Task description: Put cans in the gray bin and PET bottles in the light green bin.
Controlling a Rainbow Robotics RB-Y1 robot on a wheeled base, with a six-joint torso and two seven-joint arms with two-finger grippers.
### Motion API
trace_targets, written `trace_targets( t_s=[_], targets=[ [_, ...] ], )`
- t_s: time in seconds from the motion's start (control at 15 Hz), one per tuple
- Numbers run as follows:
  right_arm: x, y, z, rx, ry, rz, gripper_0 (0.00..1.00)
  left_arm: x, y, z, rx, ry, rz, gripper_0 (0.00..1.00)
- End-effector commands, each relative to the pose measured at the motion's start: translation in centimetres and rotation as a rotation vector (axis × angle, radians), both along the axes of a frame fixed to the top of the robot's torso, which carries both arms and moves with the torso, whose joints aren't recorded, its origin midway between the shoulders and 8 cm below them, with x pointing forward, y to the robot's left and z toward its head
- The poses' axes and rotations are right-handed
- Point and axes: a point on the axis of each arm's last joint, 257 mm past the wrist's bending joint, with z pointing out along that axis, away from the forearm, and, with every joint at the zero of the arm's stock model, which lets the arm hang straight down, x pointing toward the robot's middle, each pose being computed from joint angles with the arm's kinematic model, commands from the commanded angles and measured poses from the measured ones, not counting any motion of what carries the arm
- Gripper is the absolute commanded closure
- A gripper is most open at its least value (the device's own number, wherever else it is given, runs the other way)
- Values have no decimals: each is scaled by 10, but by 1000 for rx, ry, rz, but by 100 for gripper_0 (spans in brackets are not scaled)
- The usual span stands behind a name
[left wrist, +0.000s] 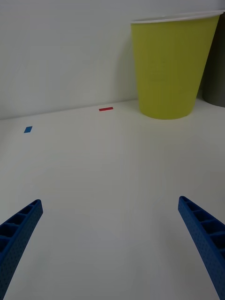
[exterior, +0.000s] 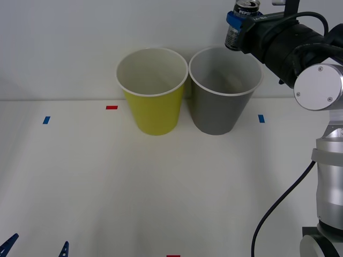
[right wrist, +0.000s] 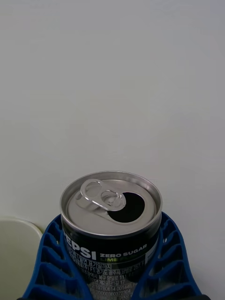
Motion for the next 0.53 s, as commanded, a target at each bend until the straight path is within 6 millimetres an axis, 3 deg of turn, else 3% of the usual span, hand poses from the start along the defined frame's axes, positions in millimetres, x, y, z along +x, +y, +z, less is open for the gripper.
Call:
trace_targets(
  t_s=[0.07,0.13,0.2,0.53],
  targets=[
    [-1,4,-1,-8,-1,6,42,0,0,0,0,0,0,0],
    [-1,6,-1,-6,0,12,7,0,0,0,0,0,0,0],
    [-1,8,-2,-8,0,15,0,0,0,0,0,0,0,0],
    [-16,10,3,-12,-27,33,0,0,0,0,0,0,0,0]
  ],
)
